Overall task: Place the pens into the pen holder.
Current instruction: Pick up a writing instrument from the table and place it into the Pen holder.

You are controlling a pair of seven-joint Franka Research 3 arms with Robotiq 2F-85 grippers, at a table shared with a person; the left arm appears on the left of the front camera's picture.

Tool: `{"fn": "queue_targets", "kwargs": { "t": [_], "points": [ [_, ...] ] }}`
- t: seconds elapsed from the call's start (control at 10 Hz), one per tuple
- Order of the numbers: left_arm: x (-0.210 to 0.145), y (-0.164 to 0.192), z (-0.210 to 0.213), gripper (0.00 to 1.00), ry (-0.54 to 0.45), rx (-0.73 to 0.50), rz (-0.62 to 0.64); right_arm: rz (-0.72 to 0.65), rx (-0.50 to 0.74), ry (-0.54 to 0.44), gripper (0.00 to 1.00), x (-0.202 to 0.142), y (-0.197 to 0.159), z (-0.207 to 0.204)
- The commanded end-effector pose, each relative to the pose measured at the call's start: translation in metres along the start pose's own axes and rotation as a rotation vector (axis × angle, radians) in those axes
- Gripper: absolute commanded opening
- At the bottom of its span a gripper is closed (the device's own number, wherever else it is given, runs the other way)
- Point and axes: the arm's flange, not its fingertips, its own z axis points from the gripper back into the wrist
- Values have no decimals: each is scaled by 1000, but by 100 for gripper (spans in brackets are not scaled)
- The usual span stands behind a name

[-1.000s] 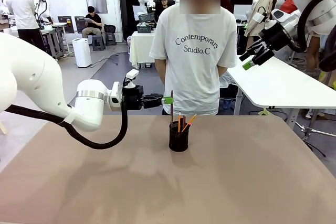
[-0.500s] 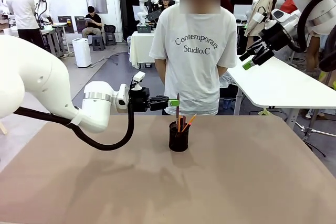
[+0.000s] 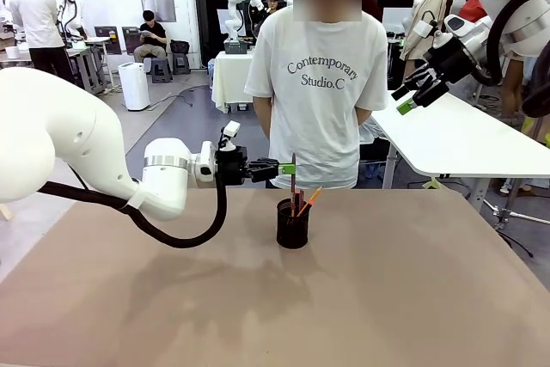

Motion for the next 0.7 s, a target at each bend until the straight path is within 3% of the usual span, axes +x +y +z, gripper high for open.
{"fn": "queue_targets", "kwargs": {
  "t": [0.0, 0.1, 0.2, 0.6],
  "points": [
    [-1, 6, -7, 0, 4, 23, -31, 16, -10, 6, 100, 2, 0, 1],
    [-2, 8, -6, 0, 14, 26, -30, 16, -10, 6, 100, 2, 0, 1],
    [-4, 9, -5, 6, 18, 24, -20, 16, -10, 6, 100, 2, 0, 1],
    [0, 11, 2, 84, 44, 38, -16, 16, -10, 6, 100, 2, 0, 1]
  ]
}}
